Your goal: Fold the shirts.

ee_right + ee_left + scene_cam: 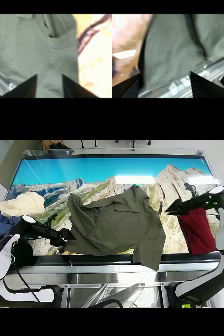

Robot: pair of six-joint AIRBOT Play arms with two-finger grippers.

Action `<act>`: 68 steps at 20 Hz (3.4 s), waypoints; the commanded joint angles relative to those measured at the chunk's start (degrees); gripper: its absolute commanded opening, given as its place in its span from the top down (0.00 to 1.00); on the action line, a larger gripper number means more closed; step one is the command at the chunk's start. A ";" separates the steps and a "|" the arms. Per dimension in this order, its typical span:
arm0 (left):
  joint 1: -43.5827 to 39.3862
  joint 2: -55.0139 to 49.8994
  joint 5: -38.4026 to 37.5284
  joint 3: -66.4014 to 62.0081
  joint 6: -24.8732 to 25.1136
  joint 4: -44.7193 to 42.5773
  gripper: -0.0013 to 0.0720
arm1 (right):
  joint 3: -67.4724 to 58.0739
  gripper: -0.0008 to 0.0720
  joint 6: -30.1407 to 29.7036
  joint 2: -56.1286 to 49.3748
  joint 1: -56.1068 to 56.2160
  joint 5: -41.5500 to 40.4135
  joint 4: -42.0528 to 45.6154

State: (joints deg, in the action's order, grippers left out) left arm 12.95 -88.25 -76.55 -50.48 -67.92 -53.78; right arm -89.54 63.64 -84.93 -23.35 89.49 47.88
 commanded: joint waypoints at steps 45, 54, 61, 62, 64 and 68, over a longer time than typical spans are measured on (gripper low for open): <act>14.03 32.74 0.39 -44.11 -3.02 30.84 0.97 | -23.45 0.96 -17.11 28.41 0.70 -19.08 -33.51; 3.08 5.09 20.63 -14.78 13.84 21.59 0.97 | -9.51 0.96 -18.03 -1.66 13.53 -32.02 -17.03; -0.72 -23.06 12.55 -49.68 3.15 12.66 0.97 | -17.44 0.96 -18.08 -16.76 13.44 -42.36 -17.16; -1.81 -24.68 11.21 -54.16 0.26 8.66 0.97 | -19.12 0.96 -18.08 -17.44 13.40 -42.93 -16.96; -3.91 -26.99 7.10 -61.33 -4.37 1.88 0.97 | -20.37 0.96 -17.99 -17.59 12.70 -43.10 -16.06; -7.28 -27.61 1.05 -64.89 -12.37 -12.48 0.97 | -20.44 0.96 -13.20 -17.92 11.10 -40.48 -7.13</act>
State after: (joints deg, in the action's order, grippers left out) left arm 7.99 -114.21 -70.48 -111.15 -73.23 -54.26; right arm -109.21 47.24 -102.02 -11.33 47.81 34.79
